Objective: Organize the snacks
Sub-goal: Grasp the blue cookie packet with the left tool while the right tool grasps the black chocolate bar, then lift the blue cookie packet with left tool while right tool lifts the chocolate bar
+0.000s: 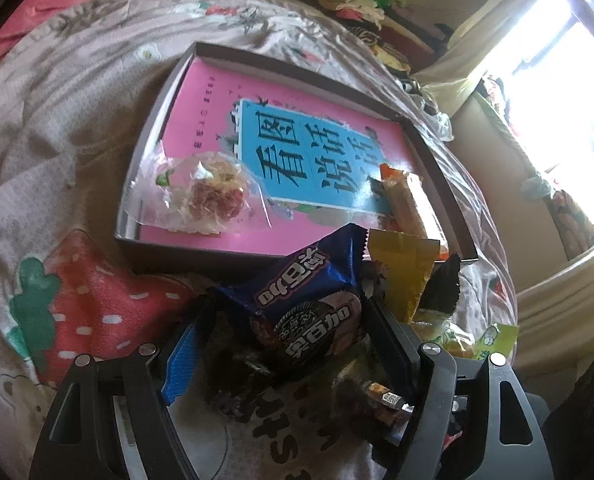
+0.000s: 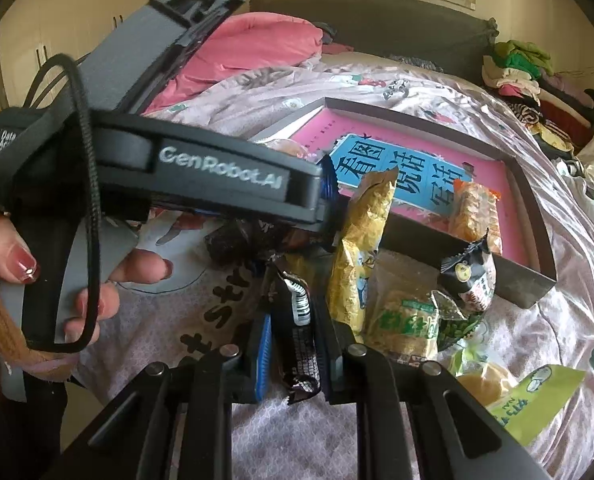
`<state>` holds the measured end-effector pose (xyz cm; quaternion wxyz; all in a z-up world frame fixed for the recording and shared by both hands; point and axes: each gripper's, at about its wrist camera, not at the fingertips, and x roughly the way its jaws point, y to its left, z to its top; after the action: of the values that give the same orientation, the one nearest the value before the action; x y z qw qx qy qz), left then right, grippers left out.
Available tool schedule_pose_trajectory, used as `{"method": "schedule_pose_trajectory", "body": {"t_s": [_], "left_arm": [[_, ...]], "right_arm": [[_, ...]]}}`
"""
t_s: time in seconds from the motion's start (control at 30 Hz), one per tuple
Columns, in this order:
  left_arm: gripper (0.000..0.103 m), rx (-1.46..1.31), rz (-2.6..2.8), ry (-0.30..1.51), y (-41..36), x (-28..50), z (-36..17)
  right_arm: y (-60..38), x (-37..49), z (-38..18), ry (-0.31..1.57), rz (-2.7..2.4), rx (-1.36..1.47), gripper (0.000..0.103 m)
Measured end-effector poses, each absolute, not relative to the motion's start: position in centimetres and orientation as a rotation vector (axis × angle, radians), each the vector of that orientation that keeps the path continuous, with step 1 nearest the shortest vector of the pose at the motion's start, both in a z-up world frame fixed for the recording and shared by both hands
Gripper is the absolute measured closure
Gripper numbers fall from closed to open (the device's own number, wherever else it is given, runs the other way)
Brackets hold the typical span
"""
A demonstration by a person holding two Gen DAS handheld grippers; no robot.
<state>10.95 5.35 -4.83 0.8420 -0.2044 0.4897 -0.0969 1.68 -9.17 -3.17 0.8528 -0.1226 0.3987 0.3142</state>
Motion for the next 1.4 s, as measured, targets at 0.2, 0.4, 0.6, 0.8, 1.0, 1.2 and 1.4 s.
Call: {"method": "schedule_pose_trajectory", "body": {"t_s": [0.2,0.4,0.6,0.8,1.0,1.2,1.4], "left_arm": [[0.034,-0.474,-0.222,1.038,5.3,11.4,-4.9],[0.045,-0.455,-0.225,1.024,5.0,11.2,-4.7],[0.049,-0.461,-0.237,1.004,5.5,10.7,-4.2],[0.051,-0.459,-0.241,0.978,6.1,10.1,-3.6],[0.051,-0.454,-0.244,0.942,6.5,9.5,-2.6],[0.051,-0.454,-0.259,0.904,6.9,9.0,-1.7],[0.051,-0.447,-0.271,0.871,7.2,8.6,-0.8]], "right_arm": [[-9.6,2.2,-3.3,0.844,0.664,-0.225,0.084],[-10.1,2.4,-2.9,0.839,0.666,-0.192,0.086],[-11.2,2.7,-2.3,0.832,0.666,-0.128,0.086],[-11.5,2.8,-2.0,0.827,0.663,-0.106,0.086],[-11.9,2.6,-1.5,0.815,0.656,-0.091,0.086],[-12.9,2.4,-1.0,0.809,0.642,-0.057,0.086],[-13.7,2.4,-0.2,0.792,0.621,-0.033,0.086]]}}
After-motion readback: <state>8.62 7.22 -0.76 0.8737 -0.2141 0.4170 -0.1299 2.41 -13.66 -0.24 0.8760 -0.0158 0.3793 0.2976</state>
